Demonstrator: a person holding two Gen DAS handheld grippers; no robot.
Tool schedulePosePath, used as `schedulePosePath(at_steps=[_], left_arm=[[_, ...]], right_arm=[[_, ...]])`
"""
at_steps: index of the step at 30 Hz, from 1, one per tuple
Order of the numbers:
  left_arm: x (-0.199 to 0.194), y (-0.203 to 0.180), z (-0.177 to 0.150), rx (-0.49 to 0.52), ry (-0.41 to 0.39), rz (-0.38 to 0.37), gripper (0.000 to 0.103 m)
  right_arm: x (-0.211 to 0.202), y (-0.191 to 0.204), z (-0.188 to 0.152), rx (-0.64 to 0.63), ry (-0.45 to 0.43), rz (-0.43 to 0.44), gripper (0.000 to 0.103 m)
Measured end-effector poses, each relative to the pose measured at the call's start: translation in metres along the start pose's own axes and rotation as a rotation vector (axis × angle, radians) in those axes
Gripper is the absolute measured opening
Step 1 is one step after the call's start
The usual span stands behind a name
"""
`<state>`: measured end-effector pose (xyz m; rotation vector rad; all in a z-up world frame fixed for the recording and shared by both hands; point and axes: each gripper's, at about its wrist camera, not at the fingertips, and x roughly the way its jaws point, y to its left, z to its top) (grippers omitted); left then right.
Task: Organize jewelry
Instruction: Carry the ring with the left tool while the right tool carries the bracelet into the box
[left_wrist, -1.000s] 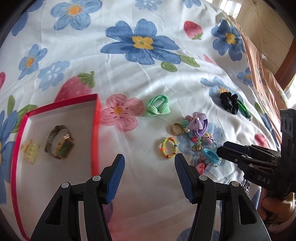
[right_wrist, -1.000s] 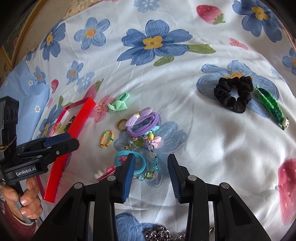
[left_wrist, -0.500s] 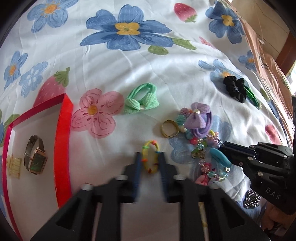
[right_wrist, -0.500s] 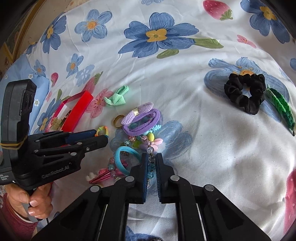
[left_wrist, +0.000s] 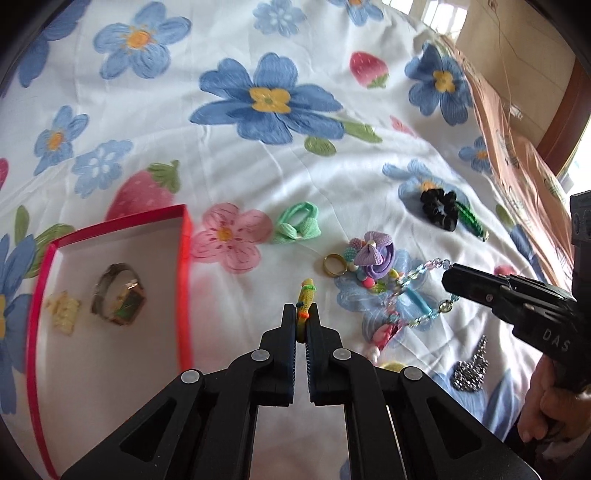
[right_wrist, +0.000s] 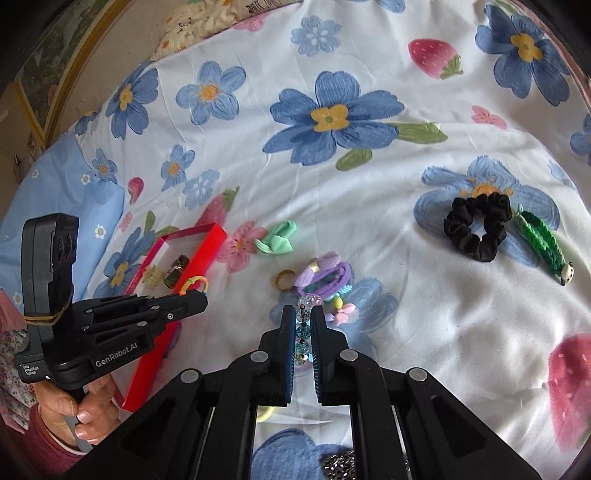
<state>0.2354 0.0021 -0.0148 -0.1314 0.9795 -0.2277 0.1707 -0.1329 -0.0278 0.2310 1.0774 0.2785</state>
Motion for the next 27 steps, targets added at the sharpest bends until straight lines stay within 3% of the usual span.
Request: schedulePosePath(at_steps=[13,27], left_arm=[[-0.081,0.047,-0.036,-0.093,-0.075,0.022,0.004],[-0.115,0.108,-0.070,-0.216,-0.091,0.075,0.004]], right_arm=[[-0.020,0.048,0.007,-0.063,-0.050,0.044,0.007],[0.005,0.116,0.008,-0.149,-0.018,0.132,0.007]])
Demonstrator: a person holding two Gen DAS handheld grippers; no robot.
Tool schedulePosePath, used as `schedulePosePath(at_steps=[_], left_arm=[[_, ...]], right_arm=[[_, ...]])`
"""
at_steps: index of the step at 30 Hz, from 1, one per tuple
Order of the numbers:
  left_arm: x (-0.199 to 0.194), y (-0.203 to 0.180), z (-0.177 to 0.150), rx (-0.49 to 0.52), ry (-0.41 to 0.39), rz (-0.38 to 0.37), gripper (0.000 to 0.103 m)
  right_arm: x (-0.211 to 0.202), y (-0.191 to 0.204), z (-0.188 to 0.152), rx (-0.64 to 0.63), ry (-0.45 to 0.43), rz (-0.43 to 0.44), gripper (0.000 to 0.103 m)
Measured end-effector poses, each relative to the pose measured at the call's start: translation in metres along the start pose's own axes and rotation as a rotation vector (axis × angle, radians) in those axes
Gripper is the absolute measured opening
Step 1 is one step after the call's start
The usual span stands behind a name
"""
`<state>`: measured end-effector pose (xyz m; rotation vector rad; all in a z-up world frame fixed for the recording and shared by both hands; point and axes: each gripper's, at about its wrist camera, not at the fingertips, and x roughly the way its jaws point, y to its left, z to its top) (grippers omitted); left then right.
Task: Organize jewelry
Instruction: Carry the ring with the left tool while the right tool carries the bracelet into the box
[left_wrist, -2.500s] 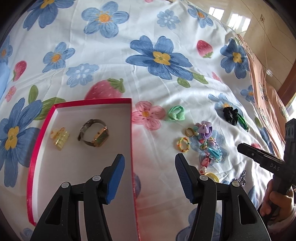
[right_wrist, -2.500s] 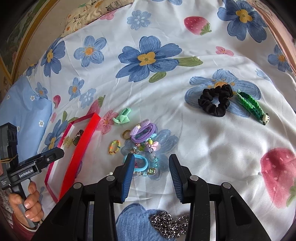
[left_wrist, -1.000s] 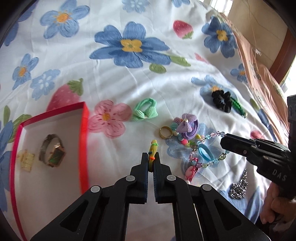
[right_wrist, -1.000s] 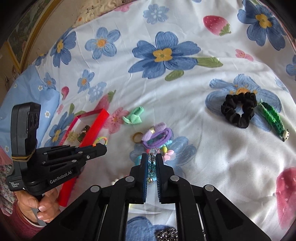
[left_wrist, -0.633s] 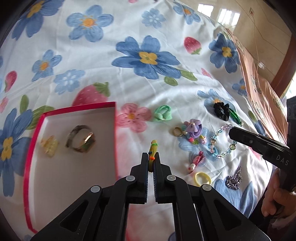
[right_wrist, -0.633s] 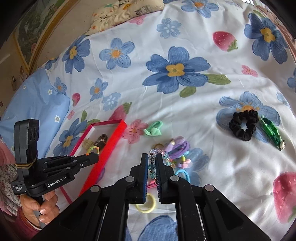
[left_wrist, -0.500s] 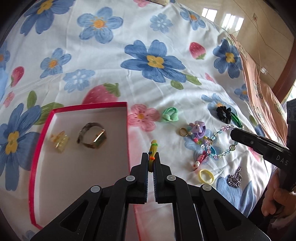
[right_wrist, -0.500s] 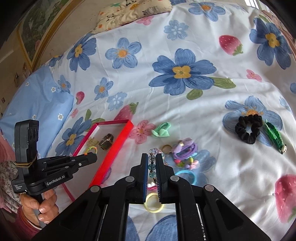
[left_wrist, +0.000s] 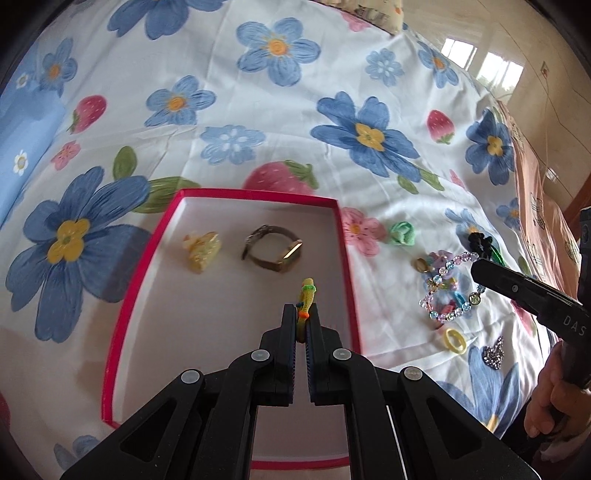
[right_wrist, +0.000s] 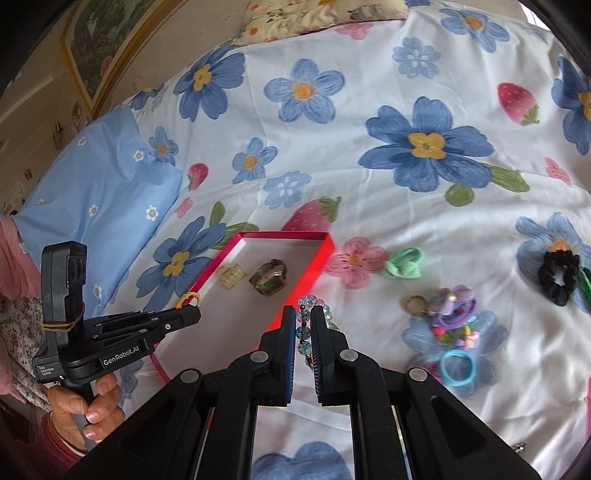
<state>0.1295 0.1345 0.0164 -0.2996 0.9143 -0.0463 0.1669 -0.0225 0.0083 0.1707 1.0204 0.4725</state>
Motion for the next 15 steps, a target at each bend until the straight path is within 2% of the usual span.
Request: schedulePosePath(at_steps=[8,15], left_arm=[[-0.002,0.035,-0.003,-0.062,0.008,0.044,0.004],[0.012,0.054,0.001,-0.094,0.023,0.078,0.004]], right_arm=[[0.031,0.041,0.010,-0.053,0.024,0.076,0.007],[0.063,0.072,0.019,-0.093,0.052,0.131,0.007]])
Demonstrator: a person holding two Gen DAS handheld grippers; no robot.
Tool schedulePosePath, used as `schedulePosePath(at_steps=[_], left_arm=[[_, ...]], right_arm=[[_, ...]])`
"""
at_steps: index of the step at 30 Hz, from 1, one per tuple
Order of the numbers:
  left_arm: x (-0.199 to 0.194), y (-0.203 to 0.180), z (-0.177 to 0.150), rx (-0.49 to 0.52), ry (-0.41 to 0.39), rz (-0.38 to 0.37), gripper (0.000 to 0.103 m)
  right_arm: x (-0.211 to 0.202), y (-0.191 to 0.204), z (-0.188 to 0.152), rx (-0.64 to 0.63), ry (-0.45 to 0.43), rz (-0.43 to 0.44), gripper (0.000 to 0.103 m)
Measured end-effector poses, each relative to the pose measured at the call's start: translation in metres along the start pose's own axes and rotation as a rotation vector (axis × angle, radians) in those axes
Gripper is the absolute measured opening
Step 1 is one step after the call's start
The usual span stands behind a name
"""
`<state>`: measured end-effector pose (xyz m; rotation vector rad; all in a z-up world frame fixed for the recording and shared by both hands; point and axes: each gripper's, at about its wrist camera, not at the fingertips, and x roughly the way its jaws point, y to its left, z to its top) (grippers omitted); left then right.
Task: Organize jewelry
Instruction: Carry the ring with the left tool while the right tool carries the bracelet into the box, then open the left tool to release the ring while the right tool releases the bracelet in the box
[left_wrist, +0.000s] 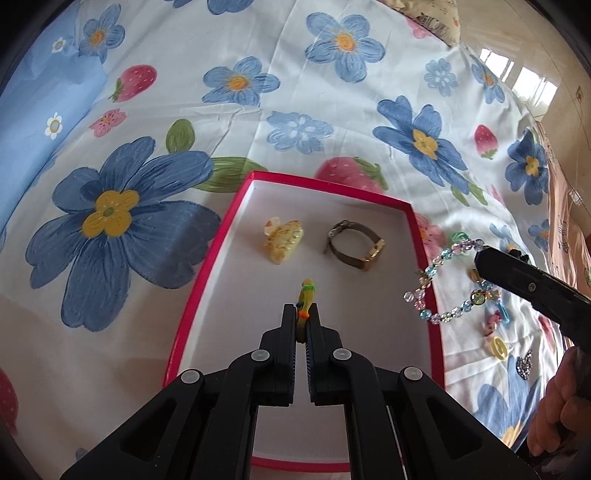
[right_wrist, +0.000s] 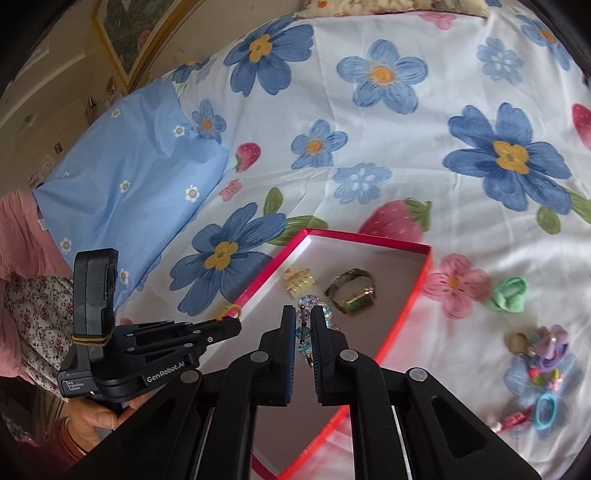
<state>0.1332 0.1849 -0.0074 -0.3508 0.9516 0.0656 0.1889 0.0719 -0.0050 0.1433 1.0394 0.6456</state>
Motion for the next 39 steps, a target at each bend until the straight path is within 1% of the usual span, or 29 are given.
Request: schedulePosePath(at_steps=[4,9,13,16,21,22,24,26,27,28,32,36,39], left_arm=[[0.015,0.007,0.006,-0.005,0.014,0.010,0.004],[0.040,0.011,0.015,-0.001,0.042,0.023,0.004],[0.062,0.011,0.020,0.006,0.064,0.048,0.004],[0.074,0.012,0.022,0.001,0.079,0.053,0.004],[0.087,0.013,0.022,-0.007,0.099,0.064,0.004],[0.089,0.013,0.022,-0.008,0.102,0.069,0.007],[0.091,0.013,0.021,-0.010,0.109,0.073,0.007],[0.093,0.012,0.020,-0.011,0.113,0.077,0.013],[0.094,0.012,0.021,-0.011,0.112,0.081,0.020],[0.093,0.012,0.020,-0.009,0.107,0.086,0.026],[0.088,0.009,0.019,0.002,0.099,0.092,0.028],[0.083,0.008,0.018,0.004,0.092,0.097,0.037],[0.079,0.009,0.018,-0.001,0.086,0.092,0.038]], right_arm=[[0.028,0.006,0.002,-0.001,0.036,0.022,0.007],[0.054,0.002,-0.002,0.009,0.080,0.022,0.007],[0.068,-0.014,-0.007,0.034,0.114,-0.007,0.007],[0.075,-0.025,-0.010,0.050,0.133,-0.034,0.007],[0.083,-0.034,-0.014,0.037,0.159,-0.076,0.007],[0.084,-0.035,-0.015,0.033,0.164,-0.084,0.007],[0.087,-0.038,-0.017,0.027,0.179,-0.096,0.008],[0.089,-0.038,-0.017,0.018,0.184,-0.100,0.008],[0.089,-0.037,-0.017,0.010,0.187,-0.105,0.008],[0.089,-0.036,-0.017,0.001,0.190,-0.110,0.008],[0.092,-0.033,-0.016,-0.026,0.203,-0.125,0.008],[0.095,-0.030,-0.015,-0.048,0.222,-0.127,0.011],[0.096,-0.029,-0.014,-0.055,0.230,-0.131,0.011]])
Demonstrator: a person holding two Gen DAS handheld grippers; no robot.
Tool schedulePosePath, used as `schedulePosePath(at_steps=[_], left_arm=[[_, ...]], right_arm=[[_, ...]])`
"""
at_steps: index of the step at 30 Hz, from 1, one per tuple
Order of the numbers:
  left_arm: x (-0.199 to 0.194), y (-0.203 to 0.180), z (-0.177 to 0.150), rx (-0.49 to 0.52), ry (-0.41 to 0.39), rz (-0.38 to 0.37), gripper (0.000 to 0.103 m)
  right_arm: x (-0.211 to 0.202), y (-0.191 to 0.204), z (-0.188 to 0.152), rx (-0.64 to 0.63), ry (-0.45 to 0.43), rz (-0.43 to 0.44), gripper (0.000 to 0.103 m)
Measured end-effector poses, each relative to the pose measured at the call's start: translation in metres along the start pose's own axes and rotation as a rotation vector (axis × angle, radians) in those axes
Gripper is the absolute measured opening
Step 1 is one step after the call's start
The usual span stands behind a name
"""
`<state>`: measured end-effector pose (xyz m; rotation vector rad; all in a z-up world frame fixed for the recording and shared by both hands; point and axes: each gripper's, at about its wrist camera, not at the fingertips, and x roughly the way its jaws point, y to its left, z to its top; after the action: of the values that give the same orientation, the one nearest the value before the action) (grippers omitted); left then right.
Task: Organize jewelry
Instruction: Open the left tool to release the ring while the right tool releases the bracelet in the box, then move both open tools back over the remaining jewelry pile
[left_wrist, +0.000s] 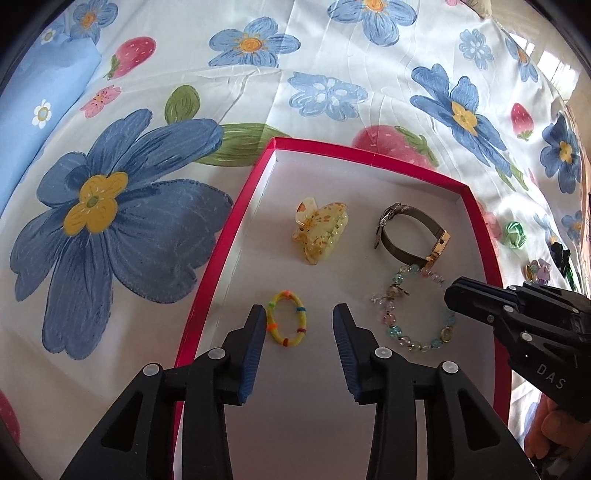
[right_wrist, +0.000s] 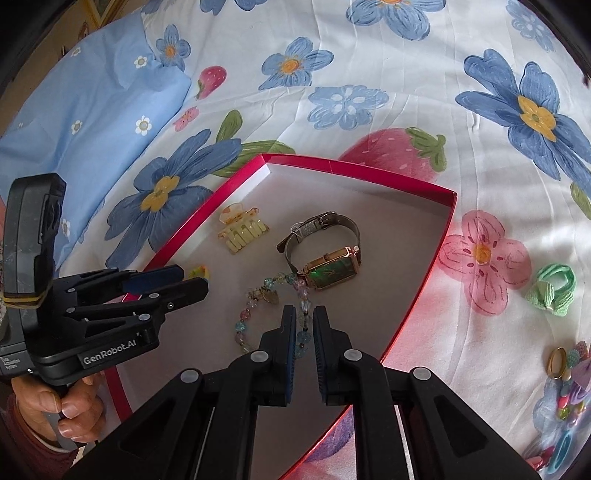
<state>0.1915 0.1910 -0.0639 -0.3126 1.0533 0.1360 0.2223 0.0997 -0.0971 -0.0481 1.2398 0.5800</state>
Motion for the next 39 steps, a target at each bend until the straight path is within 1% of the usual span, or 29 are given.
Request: schedulePosePath(at_steps=[6,10,11,12,14,18,24,31,39], left_arm=[[-0.011,0.002,-0.001,-0.010,-0.014,-0.005,0.040],[-0.025,0.002,-0.004,-0.017,-0.035,-0.008,0.046],[-0.030,0.001,-0.004,-0.019,-0.041,-0.010,0.046],[-0.034,0.001,-0.005,-0.021,-0.047,-0.012,0.047],[-0.044,0.000,-0.008,-0.024,-0.061,-0.019,0.048],[-0.062,-0.006,-0.014,-0.029,-0.085,-0.038,0.051],[-0.081,-0.024,-0.021,-0.008,-0.105,-0.078,0.053],[-0.097,-0.059,-0.029,0.064,-0.111,-0.125,0.055],[-0.099,-0.100,-0.037,0.156,-0.088,-0.168,0.056]], right_arm=[[-0.005,-0.001,0.000,0.019,-0.010,0.020,0.012],[-0.022,-0.003,-0.004,0.049,-0.052,0.056,0.015],[-0.028,-0.004,-0.005,0.057,-0.068,0.059,0.019],[-0.034,-0.005,-0.007,0.067,-0.083,0.063,0.029],[-0.047,-0.010,-0.012,0.087,-0.112,0.068,0.034],[-0.075,-0.024,-0.027,0.130,-0.158,0.053,0.034],[-0.116,-0.058,-0.056,0.207,-0.209,-0.006,0.034],[-0.155,-0.098,-0.089,0.293,-0.246,-0.083,0.035],[-0.184,-0.128,-0.120,0.356,-0.270,-0.140,0.035]])
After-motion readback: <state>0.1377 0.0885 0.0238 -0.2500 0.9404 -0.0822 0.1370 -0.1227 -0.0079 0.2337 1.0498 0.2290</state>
